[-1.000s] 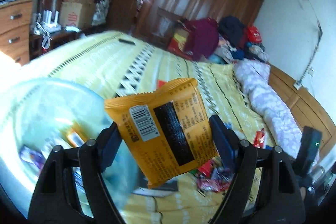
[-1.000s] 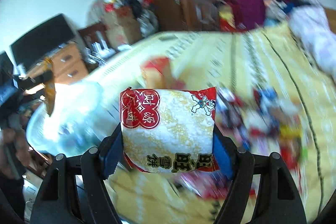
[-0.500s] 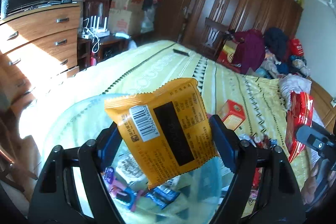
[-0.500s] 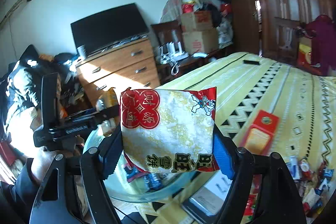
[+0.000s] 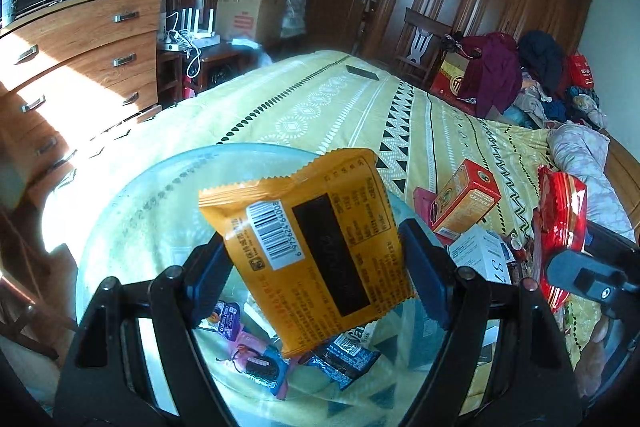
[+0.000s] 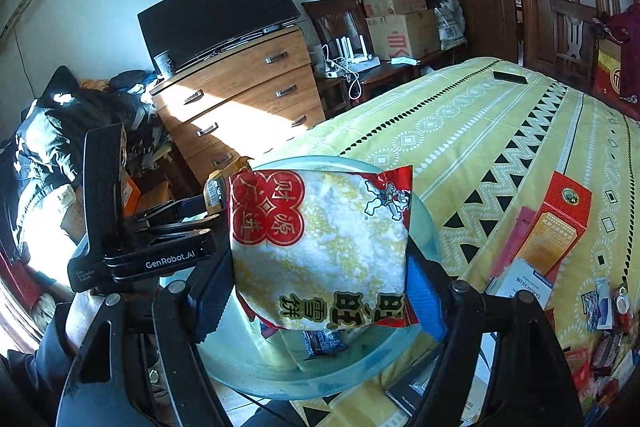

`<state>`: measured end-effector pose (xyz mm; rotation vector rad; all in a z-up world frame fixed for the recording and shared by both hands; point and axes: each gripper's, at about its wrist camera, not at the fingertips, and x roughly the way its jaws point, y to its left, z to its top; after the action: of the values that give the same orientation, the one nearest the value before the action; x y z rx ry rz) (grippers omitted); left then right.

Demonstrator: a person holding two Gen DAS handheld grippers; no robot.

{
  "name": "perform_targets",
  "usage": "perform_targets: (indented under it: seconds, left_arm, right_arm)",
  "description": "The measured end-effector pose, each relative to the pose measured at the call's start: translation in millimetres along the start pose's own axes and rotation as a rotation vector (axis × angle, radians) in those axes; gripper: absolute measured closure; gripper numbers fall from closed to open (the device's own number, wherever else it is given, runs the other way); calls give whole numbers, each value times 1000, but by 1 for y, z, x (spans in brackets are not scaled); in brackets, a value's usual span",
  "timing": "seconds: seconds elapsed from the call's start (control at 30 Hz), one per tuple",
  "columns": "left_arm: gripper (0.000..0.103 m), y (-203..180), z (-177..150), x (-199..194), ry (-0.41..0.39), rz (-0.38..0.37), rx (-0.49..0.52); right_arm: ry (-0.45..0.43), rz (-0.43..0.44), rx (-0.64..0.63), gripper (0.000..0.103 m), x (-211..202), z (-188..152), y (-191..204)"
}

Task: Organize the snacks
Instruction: 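Carry the orange packet and rice cracker bag over the glass bowl, then open the left tool to drop the orange packet into the bowl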

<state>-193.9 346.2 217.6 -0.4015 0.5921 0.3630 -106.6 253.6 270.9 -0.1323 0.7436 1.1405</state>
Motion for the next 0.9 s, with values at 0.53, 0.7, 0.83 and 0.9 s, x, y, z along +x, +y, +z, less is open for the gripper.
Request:
perform_targets:
  seconds: [0.53,0.7,0.83,0.9]
  left_arm:
    - [22,5,2,1,4,-11,-5]
    - [22,5,0,3,12,-17,-5]
    - [22,3,-1,5,22,-21,-3]
    - [22,2,-1,6,26,-20,-1]
  right_arm:
    - [41,-2,1,23,13,-3,3]
    - [54,2,4,23,20,-5,3]
    - [59,7,10,23,23,-6,0]
    - [62,11,19,23,24,-6,-3]
